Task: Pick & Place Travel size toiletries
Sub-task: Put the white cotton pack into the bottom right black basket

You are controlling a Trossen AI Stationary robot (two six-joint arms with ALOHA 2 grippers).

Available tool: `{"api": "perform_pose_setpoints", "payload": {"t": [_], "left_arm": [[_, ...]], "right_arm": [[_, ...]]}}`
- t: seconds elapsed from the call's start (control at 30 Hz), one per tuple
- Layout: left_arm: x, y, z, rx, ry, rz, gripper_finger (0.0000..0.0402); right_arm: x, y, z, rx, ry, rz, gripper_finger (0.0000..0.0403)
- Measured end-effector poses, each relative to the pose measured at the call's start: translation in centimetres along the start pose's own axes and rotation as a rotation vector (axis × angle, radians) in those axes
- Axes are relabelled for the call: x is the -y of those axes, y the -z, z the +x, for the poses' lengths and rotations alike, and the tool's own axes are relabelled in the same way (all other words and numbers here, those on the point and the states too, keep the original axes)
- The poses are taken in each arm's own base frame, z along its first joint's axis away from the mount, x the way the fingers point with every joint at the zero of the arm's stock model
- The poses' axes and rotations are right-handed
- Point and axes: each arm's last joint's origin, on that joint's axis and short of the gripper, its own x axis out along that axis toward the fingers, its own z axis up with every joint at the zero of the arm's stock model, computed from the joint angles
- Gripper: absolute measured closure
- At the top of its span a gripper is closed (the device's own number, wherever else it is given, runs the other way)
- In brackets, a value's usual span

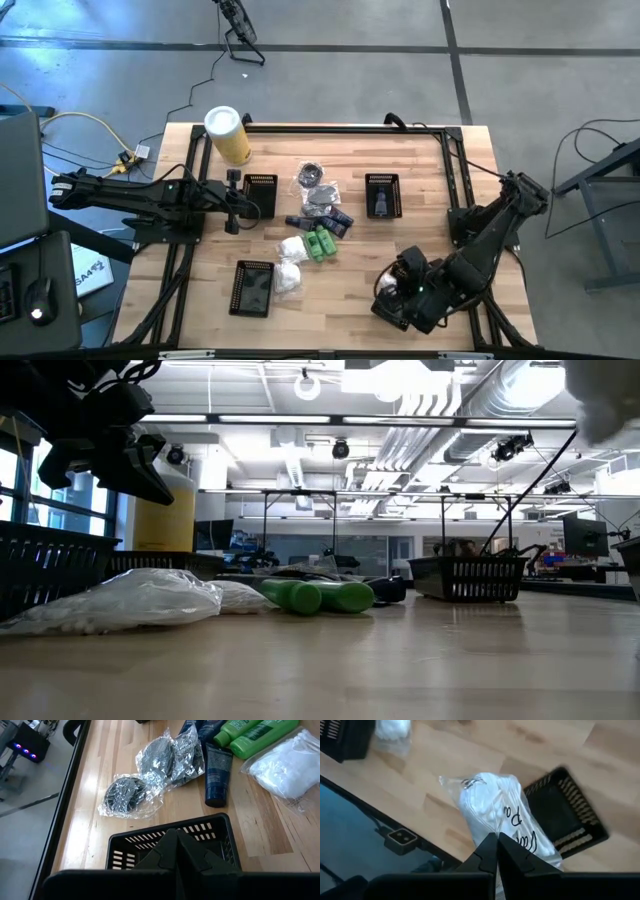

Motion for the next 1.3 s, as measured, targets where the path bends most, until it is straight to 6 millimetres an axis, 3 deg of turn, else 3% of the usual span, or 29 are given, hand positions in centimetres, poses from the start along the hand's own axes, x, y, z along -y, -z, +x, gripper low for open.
{"api": "perform_pose_setpoints", "payload": {"t": [0.4,0.8,1.3], "left_arm": [[0.0,0.0,0.0,0.000,0.000,0.000,0.0402],[0.0,0.0,0.0,0.000,0.001,0.000,0.0402],[0.0,0.0,0.0,0.000,0.000,0.000,0.0402]], "right_arm": [[2.0,2.8,3.9,-0.072,0.016,0.100,0.0400],[4.1,3.2,7.5,-0.090,0.064,0.126,0.0400],[4.4,3.2,8.0,-0.094,0.069,0.124,0.0400]]}}
